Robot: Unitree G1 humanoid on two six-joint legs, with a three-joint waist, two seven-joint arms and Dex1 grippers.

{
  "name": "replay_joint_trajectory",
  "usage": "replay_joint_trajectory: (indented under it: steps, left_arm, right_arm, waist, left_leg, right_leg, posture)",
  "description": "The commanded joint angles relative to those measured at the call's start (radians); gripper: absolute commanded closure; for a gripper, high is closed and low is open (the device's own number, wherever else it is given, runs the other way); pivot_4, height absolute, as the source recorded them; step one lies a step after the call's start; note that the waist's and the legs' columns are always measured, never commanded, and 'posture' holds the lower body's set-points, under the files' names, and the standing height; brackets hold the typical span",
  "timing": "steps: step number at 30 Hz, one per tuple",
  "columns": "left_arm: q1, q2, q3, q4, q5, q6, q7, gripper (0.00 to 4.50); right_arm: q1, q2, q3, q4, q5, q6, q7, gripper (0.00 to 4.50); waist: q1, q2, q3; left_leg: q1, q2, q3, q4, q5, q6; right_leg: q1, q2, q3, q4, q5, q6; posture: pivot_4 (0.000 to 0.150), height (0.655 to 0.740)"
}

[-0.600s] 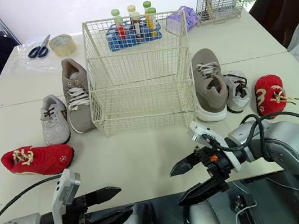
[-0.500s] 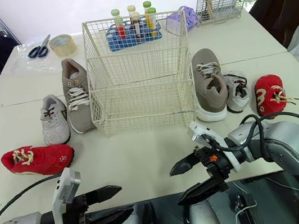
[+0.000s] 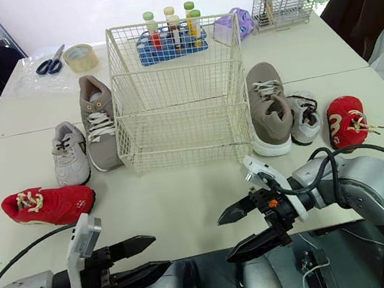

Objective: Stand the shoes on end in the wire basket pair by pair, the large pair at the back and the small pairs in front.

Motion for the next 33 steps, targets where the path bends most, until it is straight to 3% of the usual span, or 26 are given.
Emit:
replay_joint_trajectory:
  steps: [1,9,13,15,22,28,33]
  left_arm:
    - [-0.020,-0.003,0.013,-0.003,-0.035,-0.014,-0.007,0.04]
    - [-0.027,0.041,0.135,0.024,-0.093,-0.015,-0.034,0.04]
    - [-0.108,0.133,0.280,0.066,-0.129,-0.007,-0.048,0.04]
    - [-0.149,0.175,0.325,0.065,-0.157,0.001,-0.037,0.04]
    - [-0.284,0.312,0.412,0.057,-0.175,0.025,0.008,0.04]
    - [-0.351,0.311,0.372,-0.017,-0.292,-0.021,0.140,0.04]
    - [-0.360,0.279,0.303,-0.053,-0.330,-0.062,0.219,0.04]
  right_arm:
    - [-0.031,0.000,-0.020,-0.006,0.020,-0.002,0.016,0.00]
    - [-0.150,-0.137,-0.111,-0.020,0.053,0.025,0.093,0.00]
    - [-0.477,-0.102,-0.227,0.157,0.250,0.142,0.029,0.00]
    - [-0.576,-0.103,-0.205,0.197,0.198,0.125,0.043,0.00]
    - [-0.730,-0.158,0.102,0.256,-0.297,-0.239,0.228,0.00]
    - [-0.731,-0.101,0.219,0.366,-0.503,-0.415,0.311,0.00]
    - [-0.713,-0.042,0.271,0.368,-0.575,-0.433,0.334,0.00]
  waist:
    - [0.000,0.000,0.000]
    - [0.000,0.001,0.001]
    - [-0.005,0.002,0.002]
    - [-0.004,0.002,0.002]
    - [-0.005,0.002,0.001]
    - [-0.010,0.002,0.002]
    - [-0.013,0.002,0.002]
  left_leg:
    - [0.000,0.000,0.000,0.000,0.000,0.000]
    - [0.000,0.000,0.000,0.000,0.000,0.000]
    - [0.000,0.000,0.000,0.001,0.000,0.000]
    - [0.000,0.000,0.000,0.001,0.001,-0.001]
    - [-0.006,-0.002,0.004,0.000,0.003,-0.002]
    - [-0.006,-0.002,0.005,0.001,0.003,-0.002]
    - [-0.005,-0.002,0.004,0.001,0.005,-0.005]
  right_leg:
    - [0.000,0.000,0.000,0.000,0.000,0.000]
    - [0.000,0.000,0.000,0.000,0.000,0.000]
    - [-0.001,0.001,0.000,0.001,0.001,-0.001]
    - [-0.002,0.001,0.001,0.002,0.001,-0.001]
    - [-0.004,0.001,0.003,0.001,0.002,0.004]
    - [-0.004,0.002,0.002,0.002,0.002,0.006]
    - [-0.003,0.003,0.002,0.004,0.002,0.006]
  posture:
    - [0.150,0.7400]
    - [0.150,0.7400]
    - [0.150,0.7400]
    - [0.150,0.7400]
    - [0.150,0.7400]
    - [0.150,0.7400]
    - [0.150,0.7400]
